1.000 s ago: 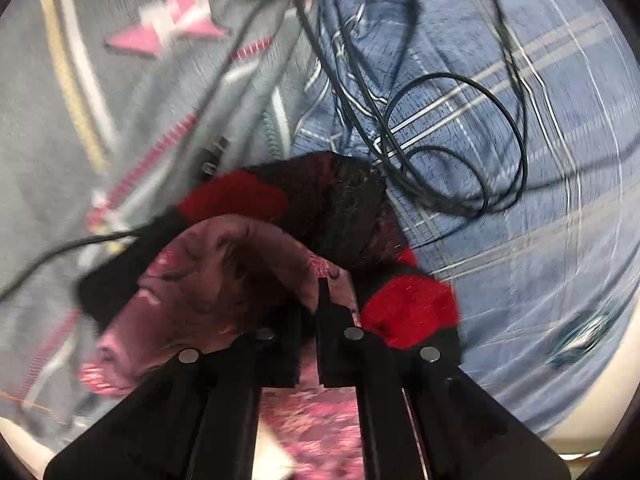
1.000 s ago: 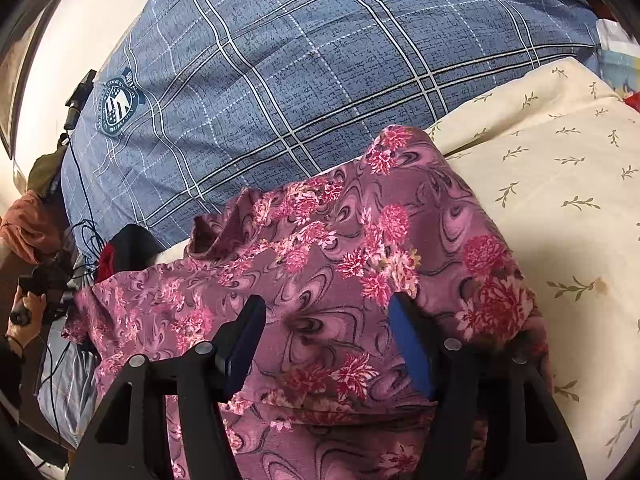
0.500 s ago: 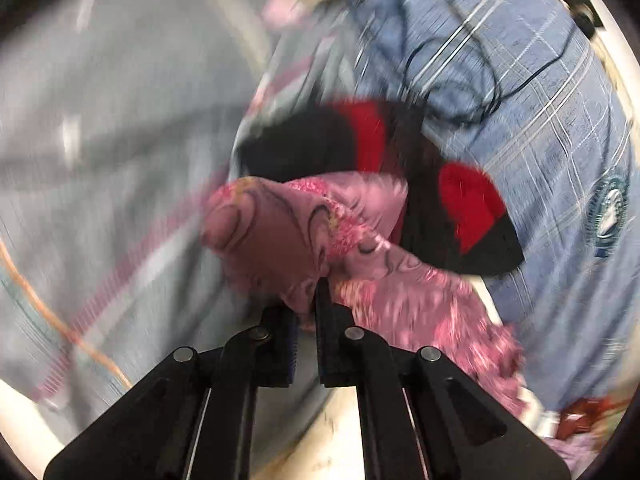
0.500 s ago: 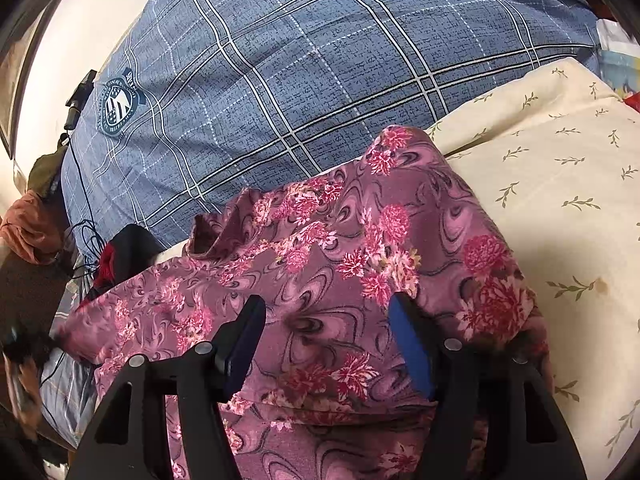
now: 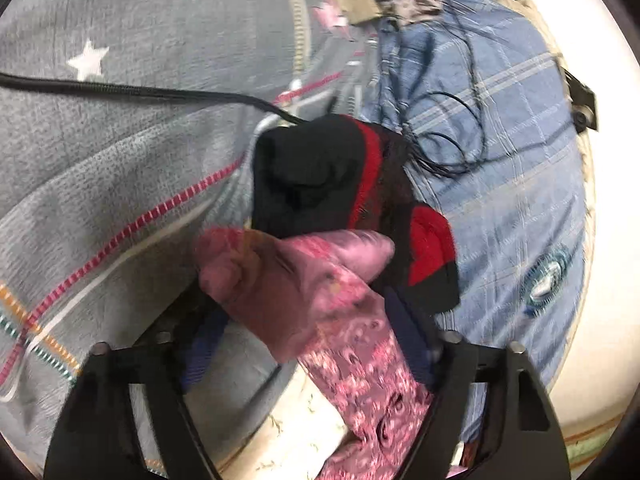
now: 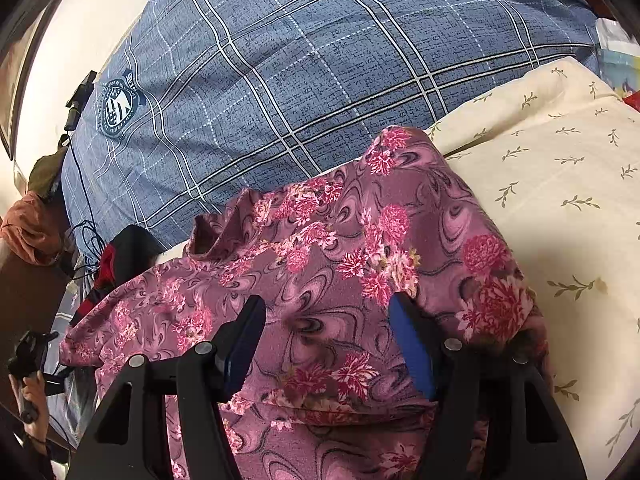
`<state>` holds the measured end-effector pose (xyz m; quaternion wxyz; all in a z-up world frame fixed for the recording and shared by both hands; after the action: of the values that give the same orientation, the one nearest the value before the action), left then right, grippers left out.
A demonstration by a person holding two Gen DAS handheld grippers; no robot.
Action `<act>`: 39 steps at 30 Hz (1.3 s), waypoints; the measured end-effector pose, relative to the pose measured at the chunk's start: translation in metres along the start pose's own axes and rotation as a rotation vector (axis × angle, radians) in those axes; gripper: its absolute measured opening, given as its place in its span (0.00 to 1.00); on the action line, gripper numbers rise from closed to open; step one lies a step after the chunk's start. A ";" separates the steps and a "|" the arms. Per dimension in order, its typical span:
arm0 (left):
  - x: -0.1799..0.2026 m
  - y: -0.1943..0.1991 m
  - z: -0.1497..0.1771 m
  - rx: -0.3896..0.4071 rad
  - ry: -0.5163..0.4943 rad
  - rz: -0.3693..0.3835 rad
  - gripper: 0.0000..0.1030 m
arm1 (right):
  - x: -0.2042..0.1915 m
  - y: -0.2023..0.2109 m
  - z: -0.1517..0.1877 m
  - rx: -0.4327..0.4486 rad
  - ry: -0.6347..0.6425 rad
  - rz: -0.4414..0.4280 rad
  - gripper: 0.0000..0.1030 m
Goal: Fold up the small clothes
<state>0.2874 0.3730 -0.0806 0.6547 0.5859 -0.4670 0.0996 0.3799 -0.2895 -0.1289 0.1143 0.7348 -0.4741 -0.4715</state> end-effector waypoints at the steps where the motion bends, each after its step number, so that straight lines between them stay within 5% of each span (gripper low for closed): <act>1: 0.006 0.000 -0.002 -0.003 -0.012 0.021 0.07 | 0.000 0.000 0.000 0.000 0.000 0.000 0.65; 7: 0.092 0.034 0.002 0.156 -0.293 -0.089 0.04 | 0.000 0.000 -0.001 0.003 -0.003 -0.006 0.65; 14: 0.217 0.038 0.066 0.217 -0.604 -0.089 0.04 | 0.001 0.003 0.000 0.009 -0.012 -0.018 0.65; 19: 0.258 -0.007 0.144 0.141 -0.739 -0.074 0.04 | 0.002 0.004 0.000 0.015 -0.019 -0.032 0.65; 25: 0.268 -0.112 0.253 -0.084 -0.829 -0.088 0.05 | 0.003 0.006 0.000 0.023 -0.033 -0.057 0.65; 30: 0.252 -0.189 0.334 -0.257 -0.909 -0.174 0.08 | 0.003 0.007 0.000 0.028 -0.040 -0.072 0.65; 34: 0.242 -0.202 0.364 -0.316 -0.965 -0.218 0.28 | 0.005 0.009 0.000 0.033 -0.047 -0.087 0.65; 36: 0.233 -0.185 0.362 -0.341 -0.928 -0.147 0.29 | 0.006 0.010 0.000 0.034 -0.049 -0.091 0.65; 39: 0.216 -0.142 0.339 -0.323 -0.838 -0.030 0.50 | 0.006 0.010 0.000 0.030 -0.053 -0.092 0.65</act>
<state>0.3334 -0.0501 -0.0600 0.4933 0.4727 -0.6930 -0.2300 0.3747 -0.2993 -0.1260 0.0689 0.7446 -0.4495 -0.4886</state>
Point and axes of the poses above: each gripper's, at about its wrist camera, not at the fingertips, and y roughly against the way its jaws point, x to its right, z to its underside, the point moved 8 cm from there along -y, roughly the way its jaws point, and after that the axes turned 6 degrees about -x, right-handed, at the moved point
